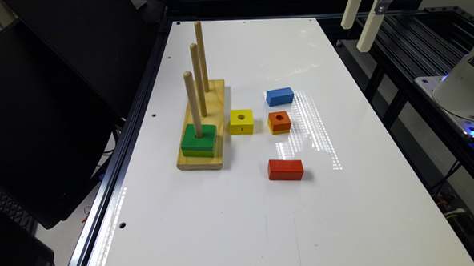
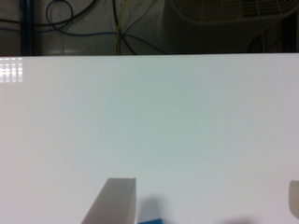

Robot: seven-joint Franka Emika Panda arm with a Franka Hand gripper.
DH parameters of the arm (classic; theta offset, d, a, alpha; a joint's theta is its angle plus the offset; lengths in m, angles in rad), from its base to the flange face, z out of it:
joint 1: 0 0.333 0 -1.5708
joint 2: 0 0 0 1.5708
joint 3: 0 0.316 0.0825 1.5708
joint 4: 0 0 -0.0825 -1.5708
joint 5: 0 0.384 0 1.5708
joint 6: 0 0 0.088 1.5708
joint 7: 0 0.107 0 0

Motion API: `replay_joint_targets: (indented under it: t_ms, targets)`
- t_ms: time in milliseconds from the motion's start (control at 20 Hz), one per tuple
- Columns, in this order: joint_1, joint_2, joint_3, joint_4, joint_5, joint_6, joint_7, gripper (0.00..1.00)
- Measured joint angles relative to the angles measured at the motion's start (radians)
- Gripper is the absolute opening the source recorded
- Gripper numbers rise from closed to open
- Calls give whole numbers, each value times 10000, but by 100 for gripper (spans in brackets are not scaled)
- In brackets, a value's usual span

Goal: Pick up yellow block.

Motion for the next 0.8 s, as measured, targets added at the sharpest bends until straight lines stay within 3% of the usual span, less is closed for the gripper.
replay_joint_targets:
  t_ms: [450,800]
  targets:
    - [-49,1425,-4,986,-3,322,-6,100]
    - [-90,1561,-4,1138,-7,322,-16,100]
